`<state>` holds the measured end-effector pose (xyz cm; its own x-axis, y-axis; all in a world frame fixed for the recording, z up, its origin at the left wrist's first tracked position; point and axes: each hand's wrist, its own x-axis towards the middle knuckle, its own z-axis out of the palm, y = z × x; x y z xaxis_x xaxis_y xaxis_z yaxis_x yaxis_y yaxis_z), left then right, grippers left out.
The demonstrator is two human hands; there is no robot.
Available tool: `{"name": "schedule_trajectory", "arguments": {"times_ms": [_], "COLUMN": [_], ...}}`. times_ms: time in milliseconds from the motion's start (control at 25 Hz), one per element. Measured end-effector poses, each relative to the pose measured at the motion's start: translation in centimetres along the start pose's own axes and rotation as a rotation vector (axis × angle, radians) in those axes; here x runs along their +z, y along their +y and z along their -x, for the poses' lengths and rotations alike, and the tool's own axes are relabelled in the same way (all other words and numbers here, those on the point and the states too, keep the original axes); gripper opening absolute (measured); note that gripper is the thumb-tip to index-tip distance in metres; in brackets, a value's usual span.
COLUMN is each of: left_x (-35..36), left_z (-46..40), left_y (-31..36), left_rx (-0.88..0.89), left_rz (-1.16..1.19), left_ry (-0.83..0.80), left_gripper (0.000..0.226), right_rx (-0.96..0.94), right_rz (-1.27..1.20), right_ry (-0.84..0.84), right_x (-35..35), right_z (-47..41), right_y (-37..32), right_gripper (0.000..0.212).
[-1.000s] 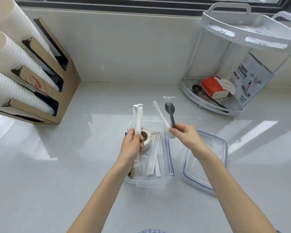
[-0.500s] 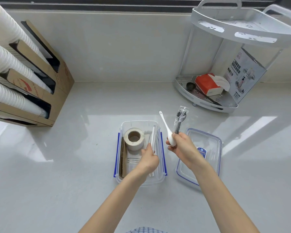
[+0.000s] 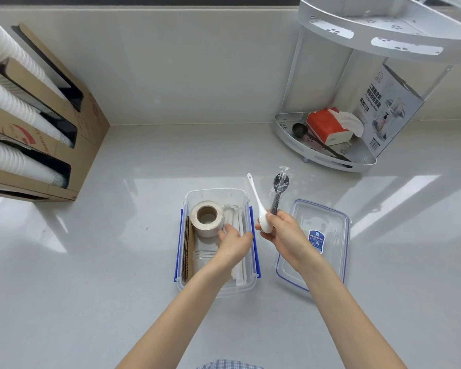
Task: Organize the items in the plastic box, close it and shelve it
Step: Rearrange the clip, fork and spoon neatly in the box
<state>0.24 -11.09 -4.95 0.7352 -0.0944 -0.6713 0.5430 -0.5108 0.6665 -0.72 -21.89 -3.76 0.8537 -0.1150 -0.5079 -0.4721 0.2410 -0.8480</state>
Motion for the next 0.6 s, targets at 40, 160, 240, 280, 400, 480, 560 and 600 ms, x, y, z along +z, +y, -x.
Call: {"name": "schedule_trajectory", "arguments": {"times_ms": [40,160,240,280,400,480,560,600], "left_x": [0.1,0.1,0.1,0.1,0.2,0.5,0.8,0.9], "left_z": [-0.4,-0.9,-1.2,-1.3,-1.3,-1.0,-1.0,-0.9], "left_y": [0.1,0.4,0.4,0.3,0.1,0.0,-0.2,-0.2], "left_rx": [-0.028,-0.069,-0.064,-0.063,-0.069,-0.077,-0.071,-0.062], "left_rz": [0.008,0.012,-0.002,-0.011,-0.006,0.006,-0.009,-0.031], "left_ry": [0.004,-0.015,-0.031,-0.032,-0.073,-0.073,-0.047,-0.032], "left_gripper": [0.068,0.075,0.076,0.074,0.063,0.059,0.059,0.061], "right_rx": [0.011,0.035,0.034,0.033,0.025,0.020,0.022,0.026], "right_rz": [-0.030,-0.085,-0.073,-0.063,-0.053,-0.056,-0.068,-0.071], "right_ry": [-0.009,-0.035,-0.023,-0.019,-0.010,-0.003,0.000,0.001], "right_x": [0.1,0.3,0.3,0.4,0.5,0.6,0.6,0.5], "right_z": [0.0,-0.2,-0.3,-0.3,-0.2,-0.1,-0.1,0.0], "right_y": [0.2,0.9,0.9,0.9,1.0,1.1,1.2,1.3], "right_gripper": [0.023,0.024,0.023,0.023,0.024,0.025,0.024,0.024]}}
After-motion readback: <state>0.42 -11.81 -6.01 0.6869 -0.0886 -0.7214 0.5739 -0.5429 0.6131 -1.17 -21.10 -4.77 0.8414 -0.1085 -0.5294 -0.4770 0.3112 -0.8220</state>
